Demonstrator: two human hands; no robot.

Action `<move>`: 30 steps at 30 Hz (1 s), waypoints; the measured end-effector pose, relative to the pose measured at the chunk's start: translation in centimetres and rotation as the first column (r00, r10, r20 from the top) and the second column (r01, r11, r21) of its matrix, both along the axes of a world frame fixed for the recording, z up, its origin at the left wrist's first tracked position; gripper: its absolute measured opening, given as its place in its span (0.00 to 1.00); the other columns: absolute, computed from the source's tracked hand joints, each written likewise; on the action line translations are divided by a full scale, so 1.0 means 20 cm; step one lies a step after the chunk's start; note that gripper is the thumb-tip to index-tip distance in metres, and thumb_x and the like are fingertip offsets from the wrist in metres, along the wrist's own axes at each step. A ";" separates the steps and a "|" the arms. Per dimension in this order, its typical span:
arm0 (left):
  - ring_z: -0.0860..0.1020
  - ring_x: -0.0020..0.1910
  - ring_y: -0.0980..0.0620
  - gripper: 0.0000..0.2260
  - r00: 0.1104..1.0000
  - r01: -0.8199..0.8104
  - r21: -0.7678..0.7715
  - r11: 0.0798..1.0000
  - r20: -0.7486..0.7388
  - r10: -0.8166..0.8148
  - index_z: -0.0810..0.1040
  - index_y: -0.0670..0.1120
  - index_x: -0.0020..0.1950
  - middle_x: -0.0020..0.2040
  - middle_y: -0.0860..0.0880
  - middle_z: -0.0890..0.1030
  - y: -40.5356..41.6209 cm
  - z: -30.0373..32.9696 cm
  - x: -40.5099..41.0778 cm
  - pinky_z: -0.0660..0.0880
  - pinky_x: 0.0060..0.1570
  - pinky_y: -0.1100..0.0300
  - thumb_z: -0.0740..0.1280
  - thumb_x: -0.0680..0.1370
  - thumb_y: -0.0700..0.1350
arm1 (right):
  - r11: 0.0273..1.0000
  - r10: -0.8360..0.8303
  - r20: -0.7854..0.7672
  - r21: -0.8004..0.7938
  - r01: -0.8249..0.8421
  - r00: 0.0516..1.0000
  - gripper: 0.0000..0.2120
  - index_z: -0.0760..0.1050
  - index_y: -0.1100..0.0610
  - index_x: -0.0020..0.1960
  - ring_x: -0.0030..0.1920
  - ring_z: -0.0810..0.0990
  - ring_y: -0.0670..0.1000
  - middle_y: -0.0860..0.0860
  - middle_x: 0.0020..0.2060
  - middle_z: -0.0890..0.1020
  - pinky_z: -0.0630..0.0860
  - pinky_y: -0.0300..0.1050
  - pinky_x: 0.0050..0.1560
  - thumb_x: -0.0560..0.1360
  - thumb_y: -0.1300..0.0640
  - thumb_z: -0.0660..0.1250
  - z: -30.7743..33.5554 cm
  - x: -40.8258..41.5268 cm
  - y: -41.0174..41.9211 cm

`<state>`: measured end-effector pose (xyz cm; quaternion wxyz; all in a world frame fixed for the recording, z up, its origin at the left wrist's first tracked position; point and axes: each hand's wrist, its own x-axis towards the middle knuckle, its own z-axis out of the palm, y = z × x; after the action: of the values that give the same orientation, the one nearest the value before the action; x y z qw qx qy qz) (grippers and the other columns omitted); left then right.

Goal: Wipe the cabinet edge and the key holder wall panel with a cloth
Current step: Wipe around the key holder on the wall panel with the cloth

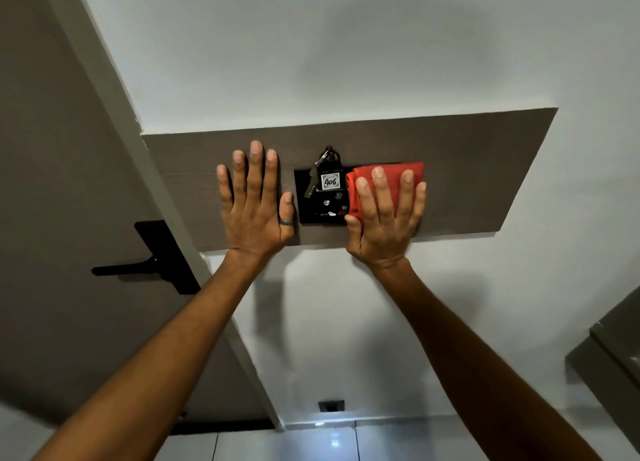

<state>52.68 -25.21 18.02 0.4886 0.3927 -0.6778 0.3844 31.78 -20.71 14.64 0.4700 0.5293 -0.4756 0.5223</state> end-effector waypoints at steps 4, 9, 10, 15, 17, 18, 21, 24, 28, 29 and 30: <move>0.41 0.84 0.47 0.30 1.000 -0.005 -0.005 1.000 -0.021 0.004 0.48 0.45 0.84 0.85 0.49 0.42 0.01 -0.01 0.00 0.42 0.83 0.45 0.53 0.84 0.52 | 1.000 0.003 -0.016 0.008 -0.003 1.000 0.22 0.71 0.54 0.73 0.82 0.60 0.62 0.55 0.71 0.73 0.63 0.66 0.77 0.85 0.45 0.50 -0.05 0.00 0.05; 0.42 0.84 0.47 0.29 1.000 0.000 -0.005 1.000 -0.010 0.000 0.49 0.44 0.84 0.85 0.48 0.43 0.01 -0.01 0.00 0.41 0.83 0.45 0.53 0.85 0.52 | 0.998 0.051 0.110 -0.039 -0.047 0.993 0.24 0.74 0.52 0.74 0.79 0.66 0.64 0.55 0.73 0.76 0.60 0.64 0.80 0.85 0.44 0.50 0.12 0.08 0.02; 0.42 0.84 0.46 0.29 1.000 0.008 -0.002 1.000 -0.012 -0.008 0.50 0.44 0.84 0.85 0.48 0.45 0.00 -0.01 0.00 0.41 0.83 0.45 0.53 0.85 0.52 | 0.998 0.056 0.104 -0.047 -0.051 0.993 0.24 0.75 0.52 0.73 0.78 0.66 0.64 0.55 0.72 0.76 0.59 0.64 0.80 0.86 0.44 0.50 0.11 0.07 0.01; 0.43 0.84 0.46 0.29 1.000 -0.002 -0.022 1.000 -0.014 0.001 0.50 0.44 0.84 0.85 0.47 0.44 0.00 -0.02 0.00 0.42 0.83 0.44 0.53 0.85 0.52 | 1.000 0.005 -0.053 -0.026 -0.006 0.999 0.22 0.73 0.52 0.71 0.73 0.69 0.66 0.55 0.70 0.74 0.61 0.63 0.78 0.86 0.44 0.50 -0.01 -0.03 0.05; 0.43 0.84 0.46 0.29 1.000 0.003 -0.027 1.000 -0.014 -0.003 0.50 0.44 0.84 0.85 0.48 0.43 0.00 -0.02 0.01 0.42 0.83 0.44 0.52 0.85 0.53 | 1.000 0.007 0.055 -0.014 -0.006 0.998 0.22 0.74 0.51 0.71 0.74 0.68 0.65 0.54 0.70 0.75 0.62 0.63 0.79 0.85 0.45 0.50 0.03 0.04 0.04; 0.43 0.84 0.46 0.29 1.000 -0.001 -0.031 1.000 -0.009 0.001 0.50 0.44 0.84 0.85 0.48 0.43 0.00 -0.02 0.01 0.42 0.83 0.44 0.52 0.85 0.53 | 1.000 0.016 0.134 -0.025 -0.012 0.991 0.22 0.75 0.51 0.71 0.75 0.68 0.64 0.54 0.71 0.76 0.62 0.63 0.79 0.85 0.45 0.50 0.06 0.10 0.04; 0.43 0.84 0.46 0.29 1.000 -0.001 -0.023 1.000 -0.010 0.001 0.50 0.44 0.84 0.85 0.48 0.43 0.00 -0.01 0.00 0.42 0.83 0.44 0.52 0.85 0.53 | 0.999 0.051 0.135 -0.013 -0.050 0.990 0.25 0.75 0.51 0.71 0.75 0.69 0.63 0.54 0.70 0.79 0.65 0.64 0.76 0.85 0.44 0.47 0.10 0.12 0.06; 0.43 0.84 0.46 0.29 1.000 0.002 -0.030 1.000 -0.013 -0.003 0.51 0.43 0.84 0.85 0.47 0.45 0.00 -0.03 0.00 0.42 0.83 0.44 0.52 0.85 0.52 | 1.000 0.030 -0.154 -0.005 -0.031 0.988 0.24 0.74 0.51 0.72 0.75 0.70 0.62 0.54 0.70 0.79 0.68 0.64 0.74 0.85 0.44 0.49 0.11 -0.09 0.04; 0.44 0.84 0.46 0.29 0.999 -0.012 -0.019 1.000 -0.036 0.011 0.53 0.42 0.83 0.81 0.39 0.60 -0.01 -0.03 -0.01 0.44 0.82 0.43 0.52 0.85 0.52 | 1.000 -0.012 0.089 -0.013 0.013 0.996 0.24 0.71 0.50 0.75 0.79 0.64 0.60 0.52 0.74 0.74 0.61 0.62 0.81 0.85 0.45 0.50 0.07 0.05 0.01; 0.44 0.84 0.46 0.29 0.999 -0.013 -0.014 1.000 -0.040 0.012 0.53 0.42 0.83 0.81 0.39 0.61 -0.01 -0.03 0.00 0.44 0.82 0.43 0.52 0.85 0.52 | 1.000 -0.005 0.089 0.002 0.005 0.996 0.23 0.71 0.50 0.75 0.79 0.64 0.61 0.53 0.73 0.73 0.61 0.62 0.80 0.85 0.45 0.50 0.02 0.08 0.02; 0.44 0.84 0.46 0.29 0.999 -0.004 -0.014 1.000 -0.037 0.003 0.53 0.42 0.83 0.81 0.40 0.60 0.00 -0.03 -0.01 0.44 0.82 0.43 0.52 0.85 0.52 | 1.000 0.007 0.050 0.019 -0.008 0.999 0.23 0.71 0.51 0.74 0.78 0.64 0.61 0.53 0.73 0.73 0.61 0.62 0.80 0.85 0.45 0.50 -0.03 0.06 0.04</move>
<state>52.51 -25.29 17.48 0.5032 0.3975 -0.6650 0.3827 33.06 -19.92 14.12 0.4506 0.5224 -0.4902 0.5326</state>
